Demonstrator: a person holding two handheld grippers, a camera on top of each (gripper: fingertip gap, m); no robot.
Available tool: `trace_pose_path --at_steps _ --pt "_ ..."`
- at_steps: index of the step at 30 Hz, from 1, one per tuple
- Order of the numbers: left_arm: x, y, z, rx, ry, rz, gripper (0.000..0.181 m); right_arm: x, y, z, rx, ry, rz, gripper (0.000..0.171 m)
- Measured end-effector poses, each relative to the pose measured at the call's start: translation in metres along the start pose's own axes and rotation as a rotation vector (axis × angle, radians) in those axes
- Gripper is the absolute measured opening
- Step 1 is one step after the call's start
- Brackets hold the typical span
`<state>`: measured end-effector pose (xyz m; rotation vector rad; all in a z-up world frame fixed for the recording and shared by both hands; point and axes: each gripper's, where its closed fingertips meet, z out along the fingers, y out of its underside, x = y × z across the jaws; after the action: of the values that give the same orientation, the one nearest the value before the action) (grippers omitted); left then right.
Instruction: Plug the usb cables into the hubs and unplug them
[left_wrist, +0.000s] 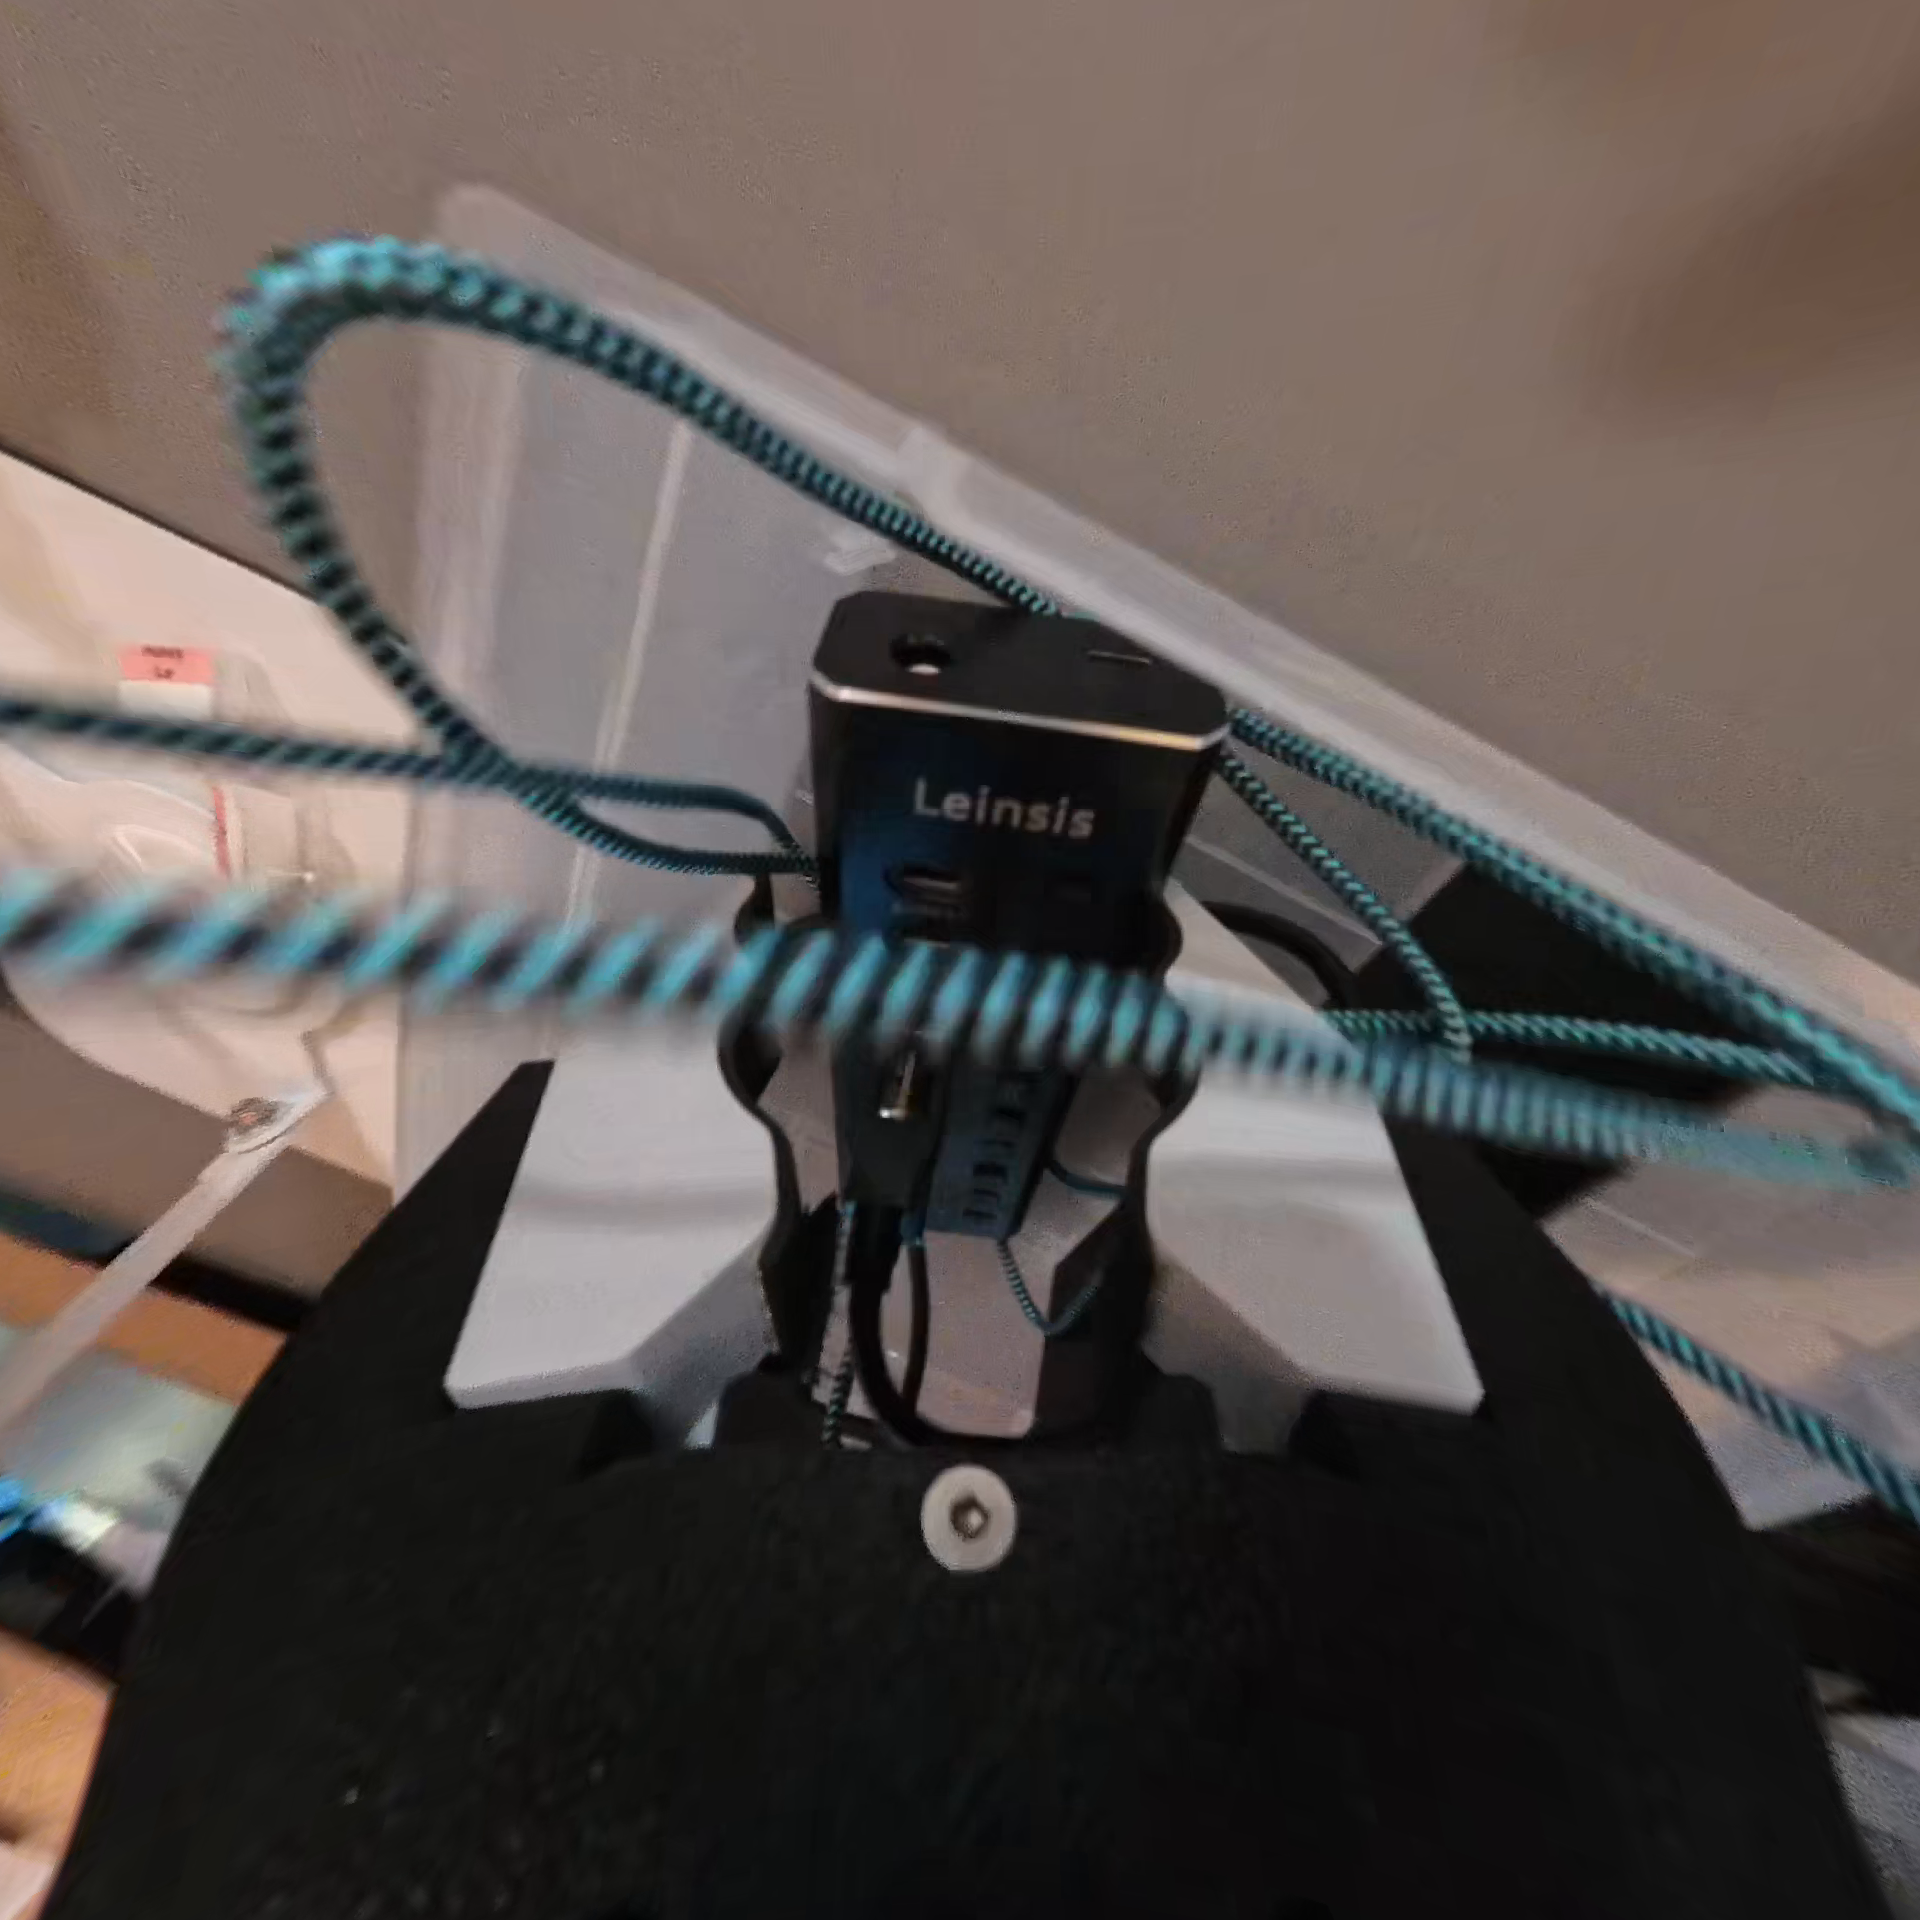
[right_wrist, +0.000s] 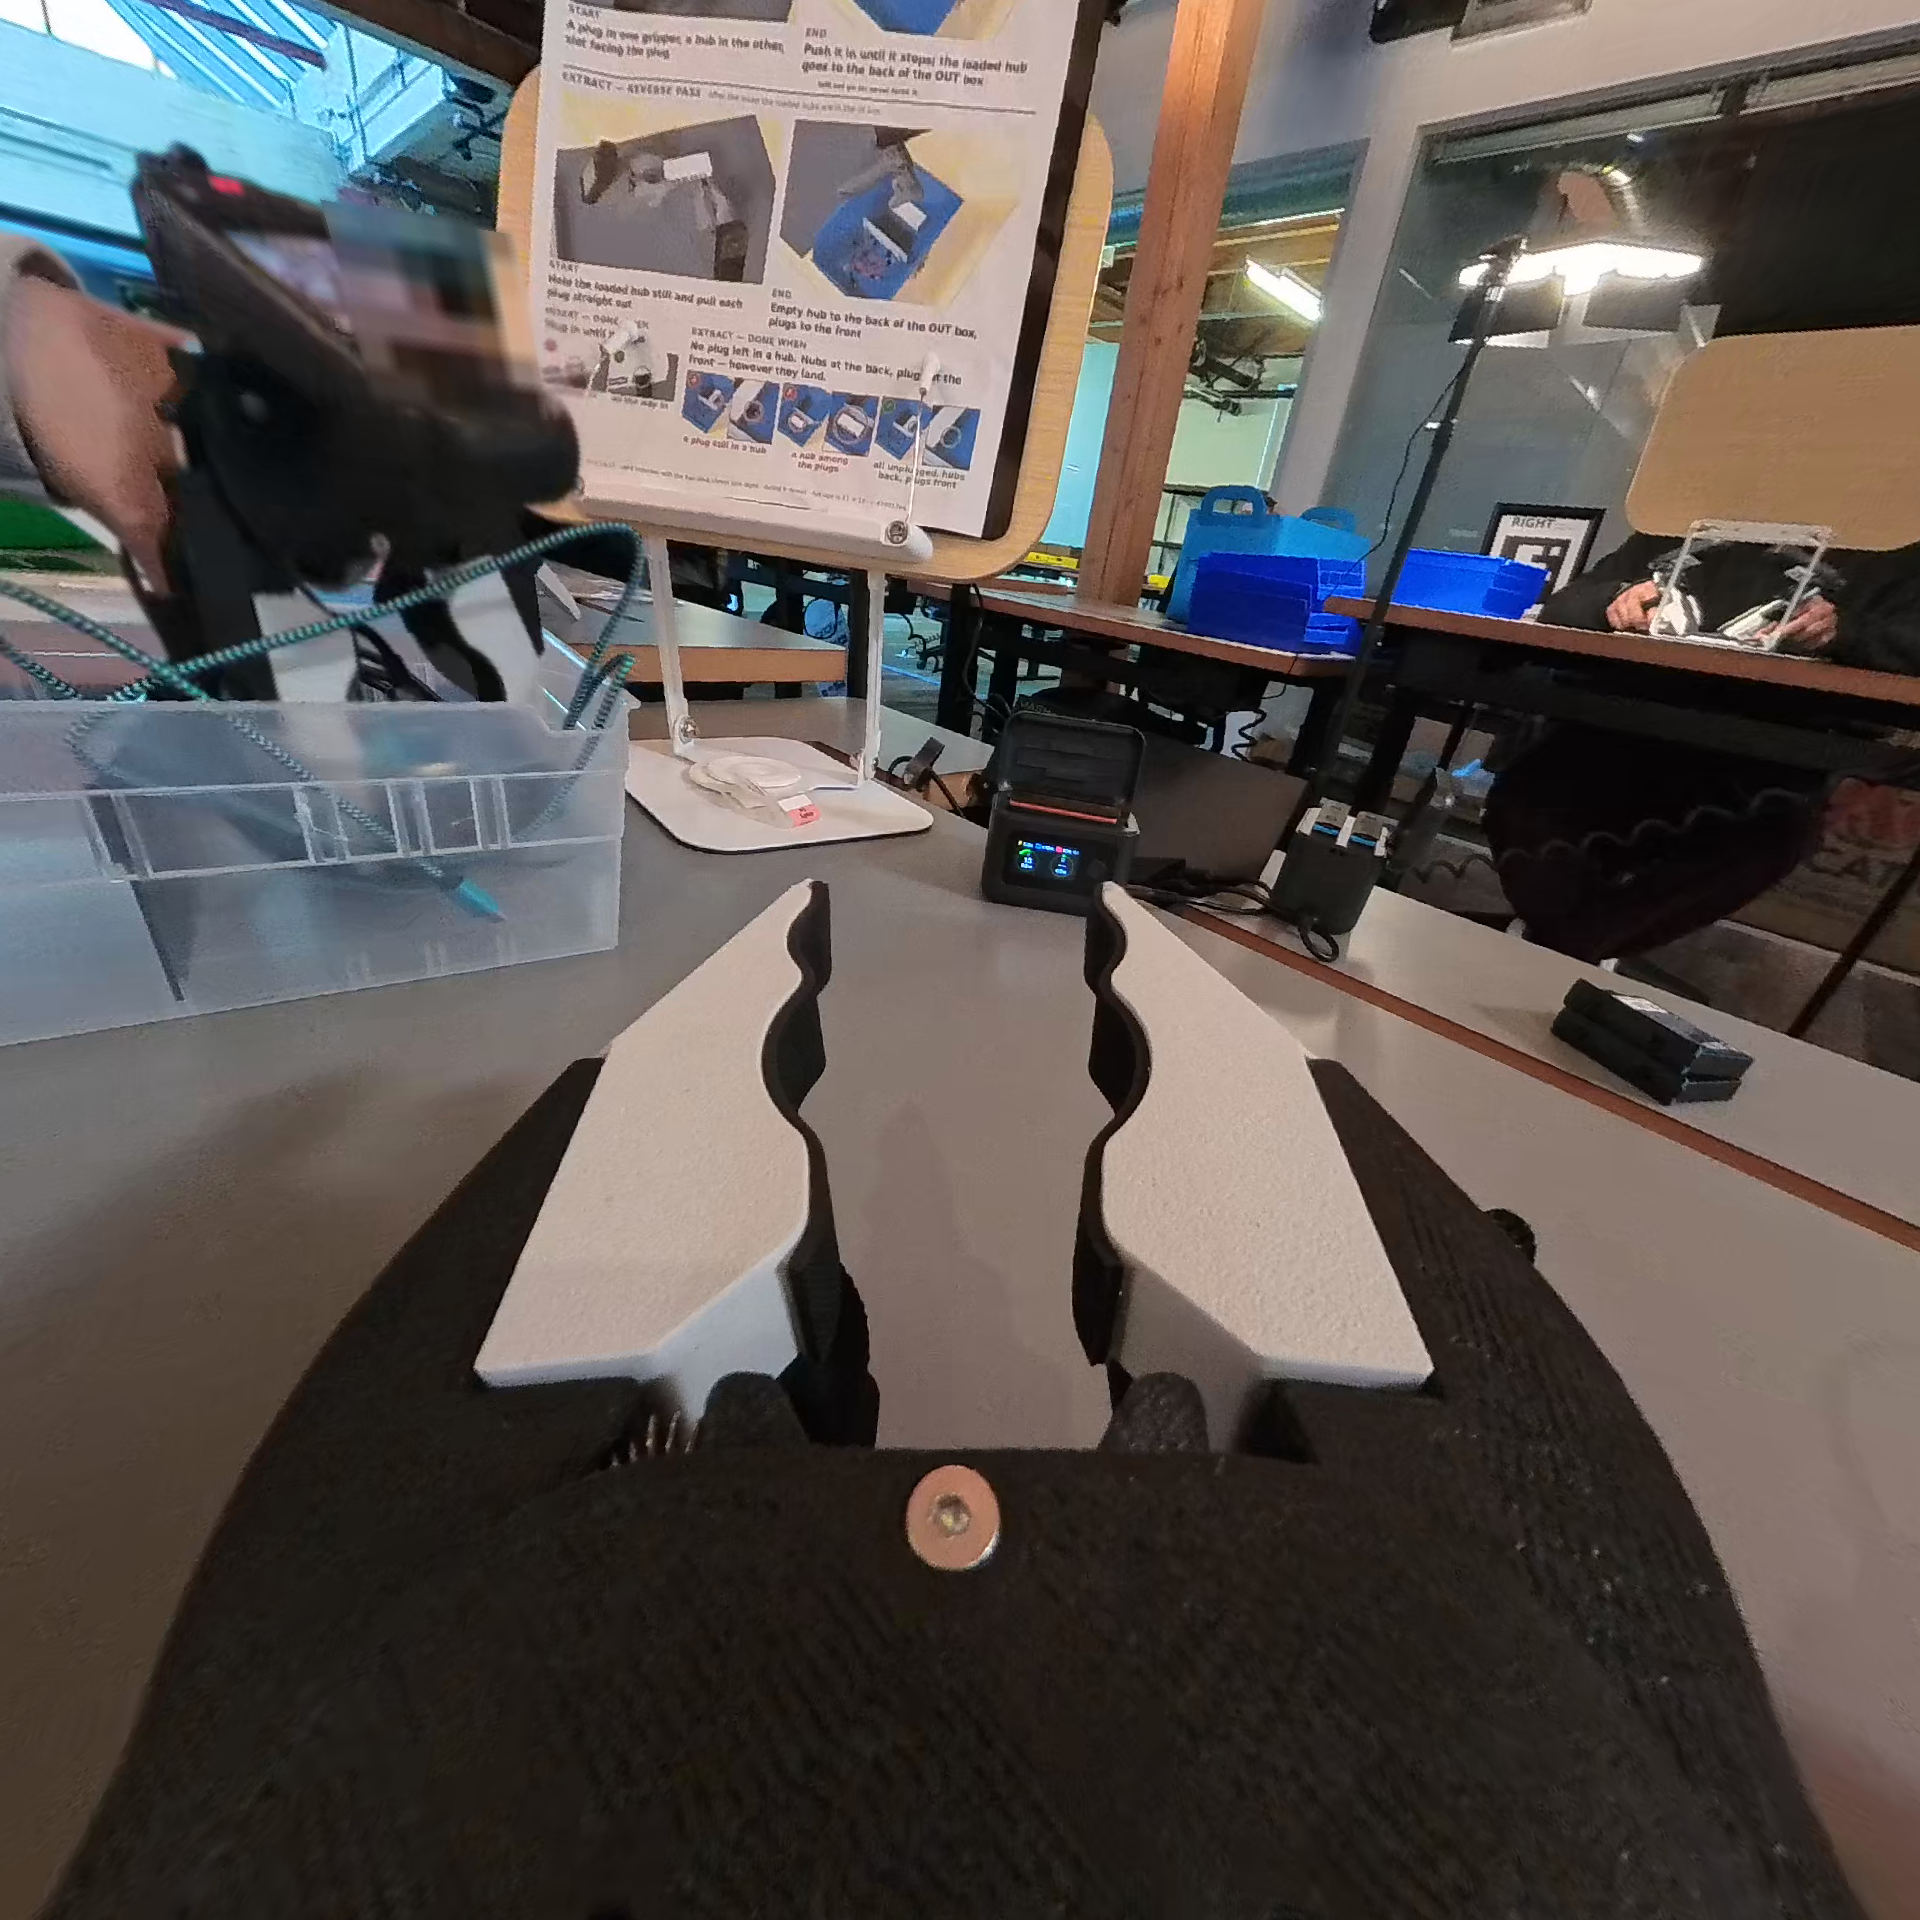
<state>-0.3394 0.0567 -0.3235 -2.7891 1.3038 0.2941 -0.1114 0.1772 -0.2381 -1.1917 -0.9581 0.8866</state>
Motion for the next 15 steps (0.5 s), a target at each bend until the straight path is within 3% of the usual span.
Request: trace_pose_path --at_steps 1,4,7,11,15 --pt "0.000 0.001 0.007 -0.033 -0.024 0.013 0.066 0.000 0.000 0.000 0.000 -0.001 0.002 0.048" --pt "-0.002 0.003 0.016 -0.064 -0.065 0.031 0.059 0.000 0.000 0.000 0.003 -0.004 0.004 0.047" --pt "-0.006 0.007 -0.001 -0.020 -0.094 0.006 0.059 0.001 0.000 0.000 0.002 -0.004 0.012 0.047" --pt "-0.023 0.021 -0.058 0.047 -0.255 -0.003 0.059 0.002 0.000 0.000 0.001 0.004 0.018 0.046" --pt "-0.041 0.030 -0.138 0.026 -0.448 0.050 0.058 0.005 0.000 0.000 0.002 0.014 0.024 0.045"
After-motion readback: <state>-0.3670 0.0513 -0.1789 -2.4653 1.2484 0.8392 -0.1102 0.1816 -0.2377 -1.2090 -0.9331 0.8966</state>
